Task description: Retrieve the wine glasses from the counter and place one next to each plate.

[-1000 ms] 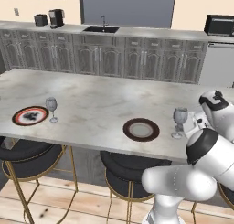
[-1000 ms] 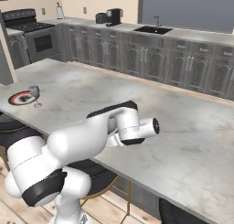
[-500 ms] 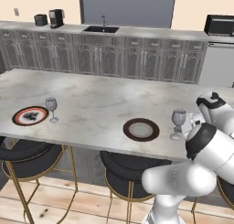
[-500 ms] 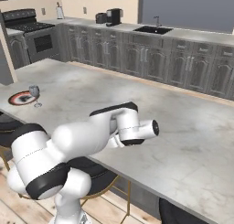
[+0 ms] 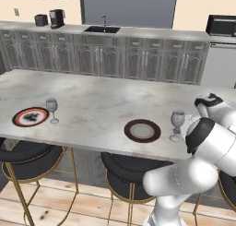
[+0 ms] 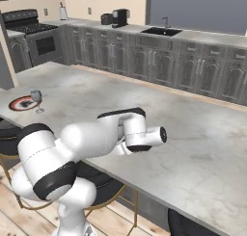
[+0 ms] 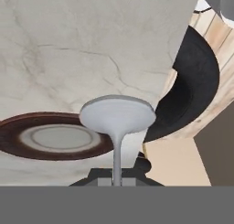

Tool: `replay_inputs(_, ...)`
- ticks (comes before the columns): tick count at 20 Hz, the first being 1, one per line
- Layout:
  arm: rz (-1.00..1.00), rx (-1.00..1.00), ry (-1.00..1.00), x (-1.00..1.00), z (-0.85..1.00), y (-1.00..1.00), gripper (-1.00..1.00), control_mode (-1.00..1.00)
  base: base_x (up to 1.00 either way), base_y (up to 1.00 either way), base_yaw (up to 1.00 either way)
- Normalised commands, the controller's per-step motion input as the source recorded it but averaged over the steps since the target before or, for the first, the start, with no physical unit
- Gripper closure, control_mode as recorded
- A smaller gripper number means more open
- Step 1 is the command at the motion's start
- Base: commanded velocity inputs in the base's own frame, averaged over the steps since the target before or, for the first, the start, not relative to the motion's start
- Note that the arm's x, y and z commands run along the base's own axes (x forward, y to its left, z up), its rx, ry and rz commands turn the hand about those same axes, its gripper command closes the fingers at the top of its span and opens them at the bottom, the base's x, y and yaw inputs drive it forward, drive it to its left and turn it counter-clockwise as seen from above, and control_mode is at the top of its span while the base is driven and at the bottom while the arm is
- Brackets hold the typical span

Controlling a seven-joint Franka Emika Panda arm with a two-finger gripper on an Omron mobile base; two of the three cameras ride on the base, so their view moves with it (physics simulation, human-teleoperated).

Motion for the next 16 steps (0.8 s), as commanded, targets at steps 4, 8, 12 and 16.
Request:
replay_inputs(4, 0.0, 0.0, -0.01, 0.07, -0.13, 0.0, 1.0, -1.0, 0.0, 0.0, 0.0)
replay_inputs(8, 0.0, 0.0, -0.01, 0.01, -0.15, 0.0, 1.0, -1.0, 0.0, 0.0, 0.0)
replay_inputs(12, 0.0, 0.0, -0.02, 0.12, -0.11, 0.0, 1.0, -1.0, 0.0, 0.0, 0.0)
replay_inputs(16, 0.0, 0.0, -0.04, 0.22, -0.07, 0.0, 1.0, -1.0, 0.0, 0.0, 0.0)
